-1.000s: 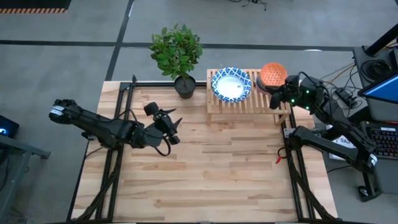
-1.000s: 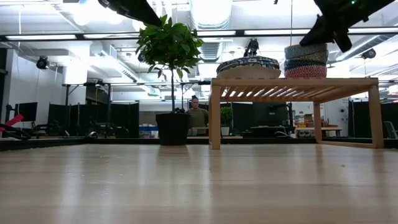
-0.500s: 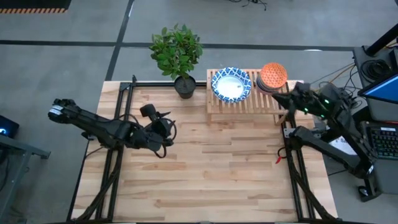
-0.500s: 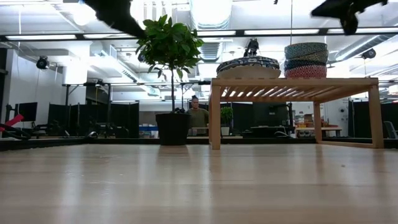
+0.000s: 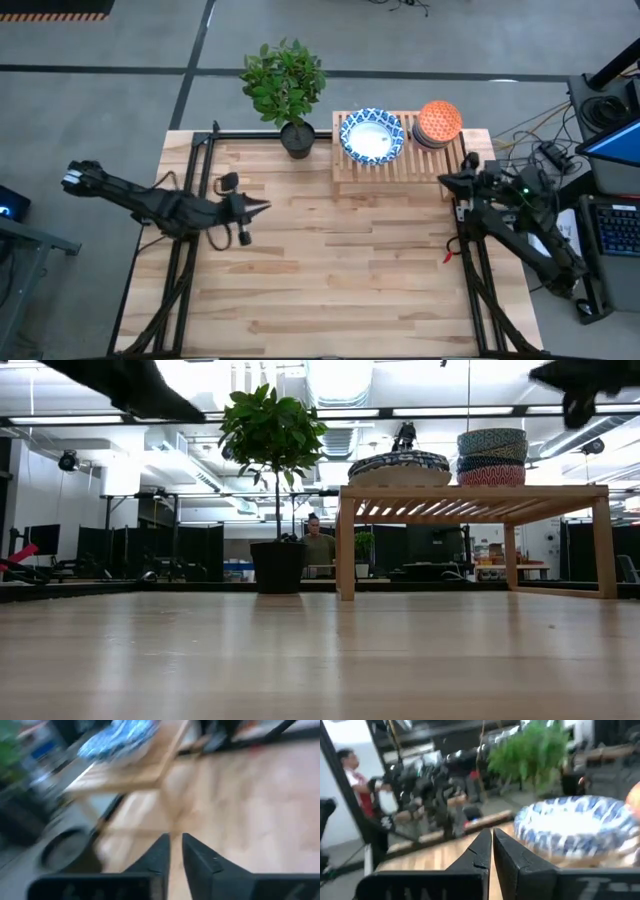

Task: Place and stack bowls onto a shelf
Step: Return to Home Position

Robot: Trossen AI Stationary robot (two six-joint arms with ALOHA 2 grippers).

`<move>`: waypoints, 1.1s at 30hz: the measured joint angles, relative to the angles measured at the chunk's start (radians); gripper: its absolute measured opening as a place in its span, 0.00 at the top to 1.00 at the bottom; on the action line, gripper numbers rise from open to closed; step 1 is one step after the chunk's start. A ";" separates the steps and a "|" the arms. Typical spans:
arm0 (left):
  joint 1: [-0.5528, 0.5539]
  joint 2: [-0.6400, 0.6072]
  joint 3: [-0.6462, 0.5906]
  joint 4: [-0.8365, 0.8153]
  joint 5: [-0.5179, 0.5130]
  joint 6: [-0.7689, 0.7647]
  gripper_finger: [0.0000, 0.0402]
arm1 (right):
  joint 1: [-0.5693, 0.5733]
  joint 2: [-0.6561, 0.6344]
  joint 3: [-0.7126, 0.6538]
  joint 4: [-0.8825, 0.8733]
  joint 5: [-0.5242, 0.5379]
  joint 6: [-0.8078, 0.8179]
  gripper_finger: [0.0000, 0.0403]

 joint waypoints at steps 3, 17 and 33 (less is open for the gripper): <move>0.003 -0.111 -0.102 0.188 0.123 0.096 0.98 | 0.001 -0.004 -0.055 0.072 -0.048 0.002 0.98; 0.004 -0.557 -0.384 0.383 0.178 0.126 1.00 | 0.001 0.004 -0.313 0.393 -0.145 -0.042 0.98; 0.005 -0.812 -0.486 0.349 0.246 0.161 1.00 | 0.006 0.004 -0.480 0.554 -0.207 -0.127 0.98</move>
